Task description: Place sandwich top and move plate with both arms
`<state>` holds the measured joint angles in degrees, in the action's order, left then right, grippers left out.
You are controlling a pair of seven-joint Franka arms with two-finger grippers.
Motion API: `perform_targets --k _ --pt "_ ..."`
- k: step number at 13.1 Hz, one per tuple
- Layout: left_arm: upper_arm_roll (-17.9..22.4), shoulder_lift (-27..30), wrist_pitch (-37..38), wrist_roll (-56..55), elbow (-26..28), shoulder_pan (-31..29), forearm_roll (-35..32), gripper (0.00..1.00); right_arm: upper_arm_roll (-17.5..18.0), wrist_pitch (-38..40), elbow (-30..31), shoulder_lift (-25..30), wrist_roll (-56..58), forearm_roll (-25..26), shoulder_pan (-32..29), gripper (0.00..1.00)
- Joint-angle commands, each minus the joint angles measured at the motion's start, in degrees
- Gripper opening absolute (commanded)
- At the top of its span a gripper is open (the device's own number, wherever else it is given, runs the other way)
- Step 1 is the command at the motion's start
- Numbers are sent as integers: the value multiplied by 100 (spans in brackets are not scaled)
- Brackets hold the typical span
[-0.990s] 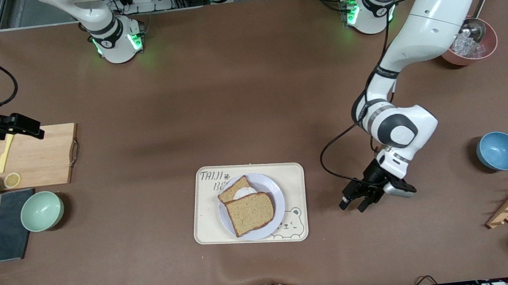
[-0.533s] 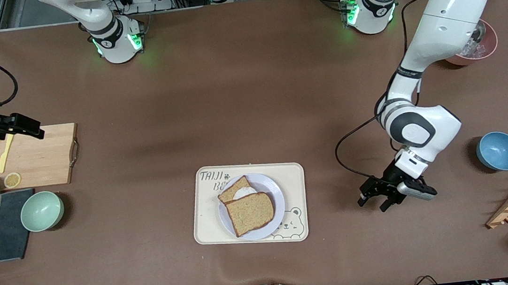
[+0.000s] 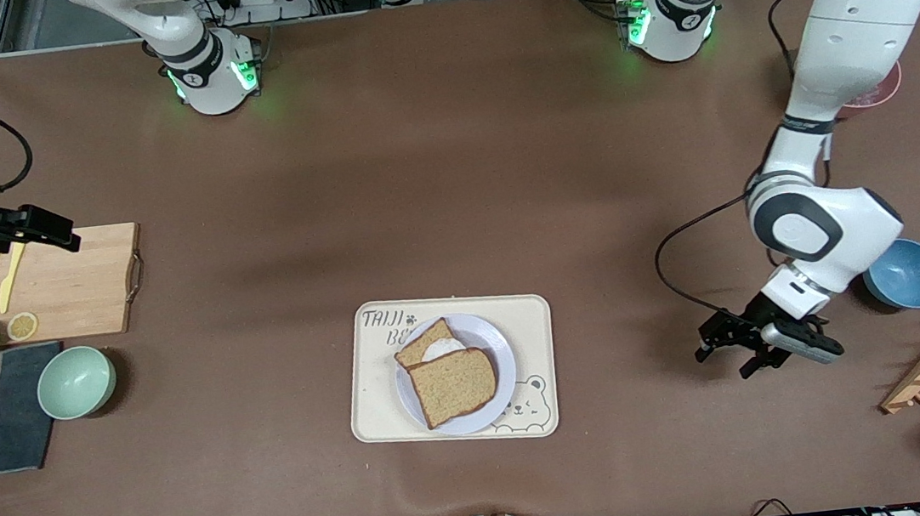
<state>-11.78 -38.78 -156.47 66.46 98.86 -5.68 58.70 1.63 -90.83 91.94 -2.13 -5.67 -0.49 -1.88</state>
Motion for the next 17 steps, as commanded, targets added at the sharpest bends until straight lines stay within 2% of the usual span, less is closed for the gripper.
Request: perform_targets --k 1,6,9,14,15,17 --pt "202 441 555 -1052 231 -56 -1329 100 -23 57 35 72 -31 14 12 100" --pt "817 1336 1880 -3100 248 224 -3274 100 -23 83 26 72 -30 14 12 100" --pt "827 1995 2847 -4585 239 356 -4399 100 -23 92 35 81 -30 14 12 100" --pt "862 3287 4604 -6537 205 892 -5323 100 -14 101 35 81 -30 14 12 100" --pt "862 3533 4991 -6802 178 971 -5630 100 -14 101 35 81 -30 14 12 100" --pt "862 3841 5249 -6884 90 981 -5774 100 -14 101 35 81 -22 14 12 100"
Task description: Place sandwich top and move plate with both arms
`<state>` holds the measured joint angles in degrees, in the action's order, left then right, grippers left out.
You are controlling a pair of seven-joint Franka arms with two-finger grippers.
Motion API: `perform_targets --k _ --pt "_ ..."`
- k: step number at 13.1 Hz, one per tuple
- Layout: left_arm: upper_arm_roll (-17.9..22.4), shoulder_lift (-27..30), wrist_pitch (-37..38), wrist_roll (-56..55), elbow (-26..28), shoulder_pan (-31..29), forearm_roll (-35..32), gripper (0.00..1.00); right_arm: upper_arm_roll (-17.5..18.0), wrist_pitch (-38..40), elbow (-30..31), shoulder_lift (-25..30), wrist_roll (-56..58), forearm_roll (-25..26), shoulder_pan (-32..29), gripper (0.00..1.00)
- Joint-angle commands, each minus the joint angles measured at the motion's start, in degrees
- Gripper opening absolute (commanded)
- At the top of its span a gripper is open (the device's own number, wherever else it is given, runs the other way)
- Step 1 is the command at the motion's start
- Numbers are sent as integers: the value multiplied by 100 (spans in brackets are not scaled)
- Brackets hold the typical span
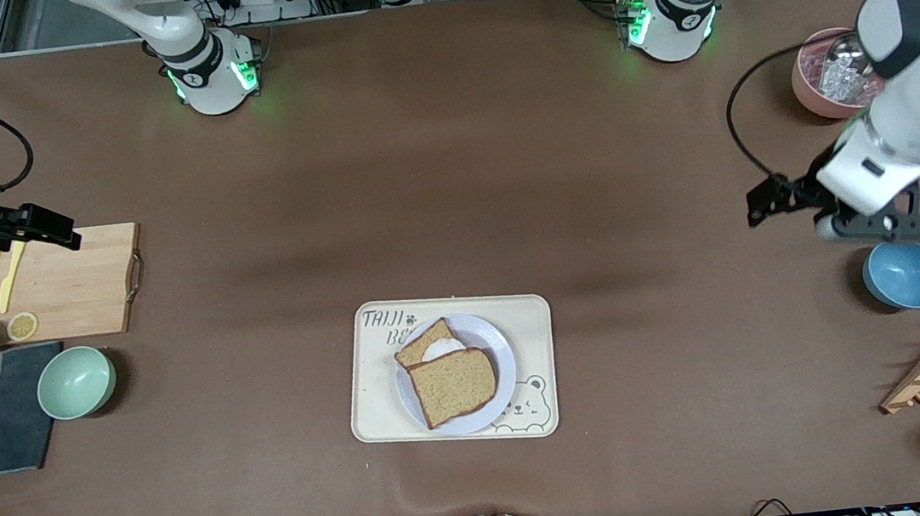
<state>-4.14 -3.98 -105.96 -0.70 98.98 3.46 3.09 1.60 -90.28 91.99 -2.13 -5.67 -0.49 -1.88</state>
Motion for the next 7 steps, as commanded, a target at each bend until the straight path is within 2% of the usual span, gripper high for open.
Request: perform_targets --k 1,4,7 --pt "98 459 251 -150 8 49 -203 100 -10 37 30 72 -22 14 12 100" --pt "255 522 899 -97 -395 154 41 100 -2 28 30 72 -22 5 12 100" --pt "256 504 1244 -141 -703 172 131 100 -2 11 21 72 5 5 12 100"
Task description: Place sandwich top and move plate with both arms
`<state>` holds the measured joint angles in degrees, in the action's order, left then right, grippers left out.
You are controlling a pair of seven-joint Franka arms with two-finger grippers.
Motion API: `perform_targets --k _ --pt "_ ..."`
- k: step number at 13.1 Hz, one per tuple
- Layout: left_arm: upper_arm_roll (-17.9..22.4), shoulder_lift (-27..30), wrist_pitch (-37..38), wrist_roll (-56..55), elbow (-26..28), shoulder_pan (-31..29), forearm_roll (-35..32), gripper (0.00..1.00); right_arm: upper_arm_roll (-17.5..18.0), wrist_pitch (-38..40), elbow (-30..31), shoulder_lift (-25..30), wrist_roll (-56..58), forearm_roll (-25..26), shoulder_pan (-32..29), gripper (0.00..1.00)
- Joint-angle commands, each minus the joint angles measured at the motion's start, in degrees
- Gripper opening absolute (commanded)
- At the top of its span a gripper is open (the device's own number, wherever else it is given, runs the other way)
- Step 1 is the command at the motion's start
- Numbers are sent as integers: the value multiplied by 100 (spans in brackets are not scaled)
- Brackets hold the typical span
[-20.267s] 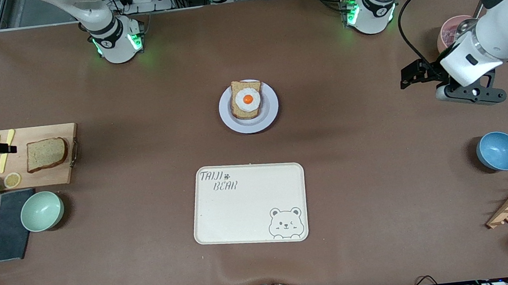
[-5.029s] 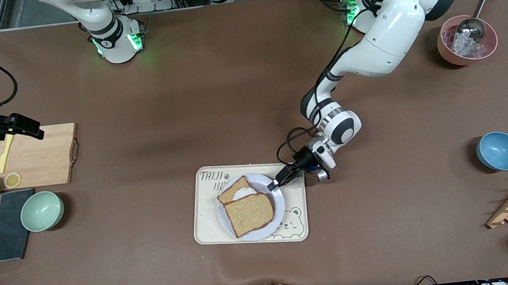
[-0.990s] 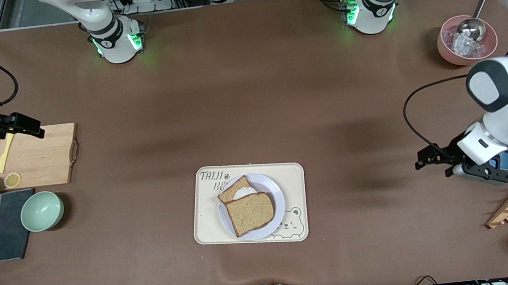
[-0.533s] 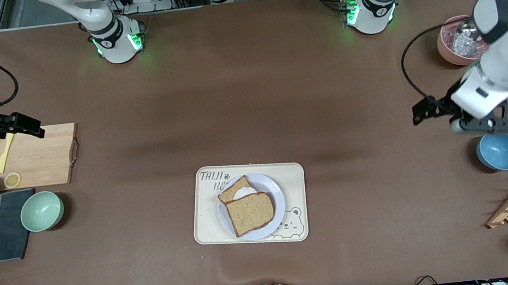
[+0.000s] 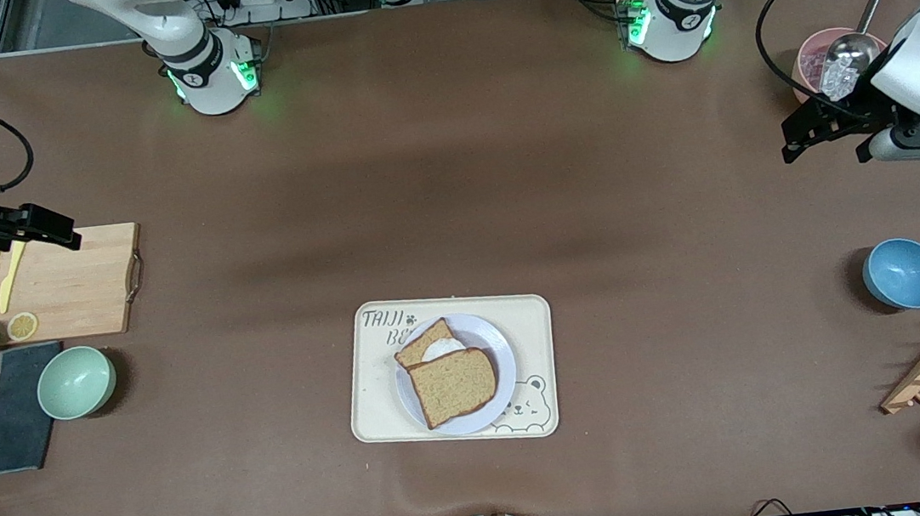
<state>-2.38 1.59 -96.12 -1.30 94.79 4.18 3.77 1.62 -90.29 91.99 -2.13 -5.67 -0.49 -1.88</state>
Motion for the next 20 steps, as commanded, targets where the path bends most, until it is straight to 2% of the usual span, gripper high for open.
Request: perform_targets --k 1,9,14,20 --pt "79 -79 304 -64 -381 92 36 100 -4 11 29 63 4 5 21 100" --pt "27 -45 796 -334 -417 39 9 100 14 11 12 46 13 5 21 100" --pt "-9 26 814 -538 -409 48 -69 100 14 -33 -32 11 13 5 30 100" --pt "-175 26 797 147 -409 22 -404 100 5 -42 -50 11 13 5 38 100"
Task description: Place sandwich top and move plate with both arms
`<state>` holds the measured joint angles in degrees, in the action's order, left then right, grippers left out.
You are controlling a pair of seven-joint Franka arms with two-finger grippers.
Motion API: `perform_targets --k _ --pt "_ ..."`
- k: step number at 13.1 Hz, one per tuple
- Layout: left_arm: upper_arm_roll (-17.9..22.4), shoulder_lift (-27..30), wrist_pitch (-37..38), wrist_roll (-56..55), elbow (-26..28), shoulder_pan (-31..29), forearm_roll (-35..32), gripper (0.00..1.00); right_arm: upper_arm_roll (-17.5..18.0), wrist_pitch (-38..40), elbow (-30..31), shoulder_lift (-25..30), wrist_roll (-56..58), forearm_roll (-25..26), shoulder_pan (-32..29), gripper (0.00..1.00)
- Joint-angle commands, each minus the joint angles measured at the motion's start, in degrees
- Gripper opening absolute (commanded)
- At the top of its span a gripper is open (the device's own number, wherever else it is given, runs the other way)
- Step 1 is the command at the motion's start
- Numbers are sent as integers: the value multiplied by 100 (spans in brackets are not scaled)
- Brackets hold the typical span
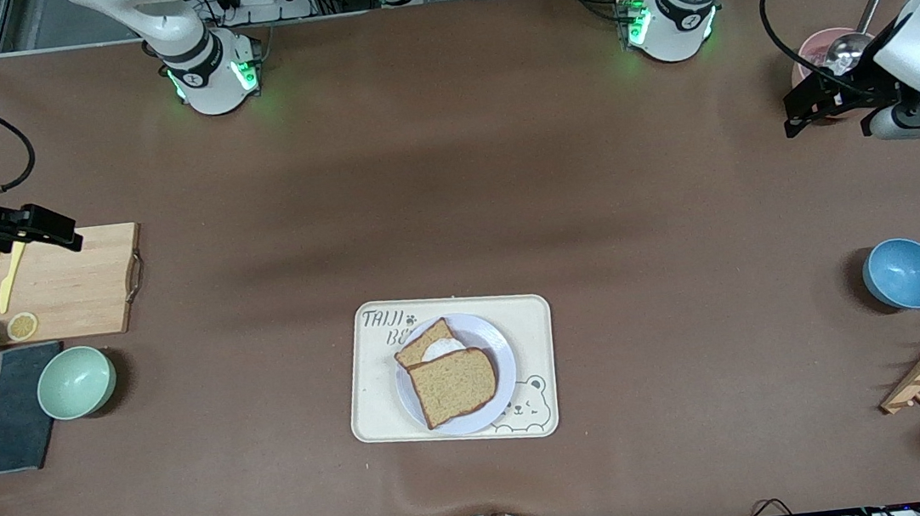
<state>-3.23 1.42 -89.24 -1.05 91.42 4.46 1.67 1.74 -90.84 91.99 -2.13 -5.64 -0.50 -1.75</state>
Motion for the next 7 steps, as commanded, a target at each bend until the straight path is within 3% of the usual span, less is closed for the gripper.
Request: perform_targets --k 1,7 --pt "-107 42 108 114 -72 -7 -176 100 -7 22 -49 11 19 6 17 100" --pt "-134 51 91 61 -72 -7 -97 100 -7 22 -49 11 20 6 8 100"
